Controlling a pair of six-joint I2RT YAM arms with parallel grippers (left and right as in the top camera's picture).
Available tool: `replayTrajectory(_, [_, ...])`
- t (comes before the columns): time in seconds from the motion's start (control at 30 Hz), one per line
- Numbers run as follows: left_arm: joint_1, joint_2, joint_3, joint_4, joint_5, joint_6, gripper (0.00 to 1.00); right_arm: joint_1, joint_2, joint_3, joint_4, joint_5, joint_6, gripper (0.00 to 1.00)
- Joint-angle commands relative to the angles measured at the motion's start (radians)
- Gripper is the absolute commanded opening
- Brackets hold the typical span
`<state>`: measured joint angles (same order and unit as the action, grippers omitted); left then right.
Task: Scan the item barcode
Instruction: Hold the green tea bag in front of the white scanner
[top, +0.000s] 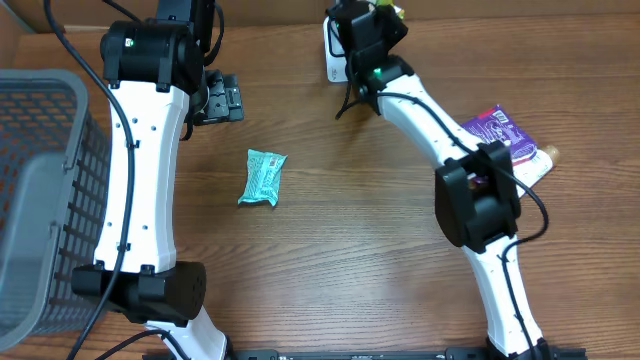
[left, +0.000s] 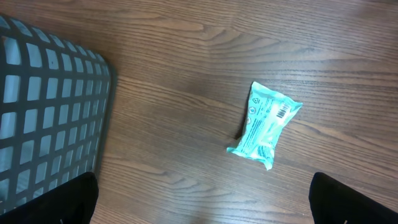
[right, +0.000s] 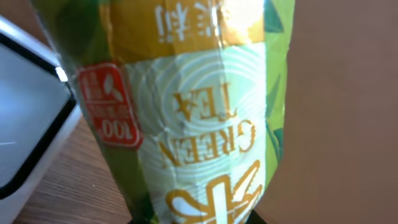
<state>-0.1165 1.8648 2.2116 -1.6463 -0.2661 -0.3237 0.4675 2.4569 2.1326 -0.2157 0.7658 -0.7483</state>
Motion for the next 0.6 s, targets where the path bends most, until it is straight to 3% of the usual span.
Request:
replayTrajectory(0.0, [0.000, 0.009, -0.003, 0.001, -0.006, -0.017, 1.00, 0.008, 0.010, 0.019, 0.043, 0.012, -0.072, 0.04])
replayTrajectory(0.57, [0.000, 0.009, -0.003, 0.001, -0.006, -0.017, 1.00, 0.010, 0.076, 0.013, 0.085, 0.031, -0.072, 0.04])
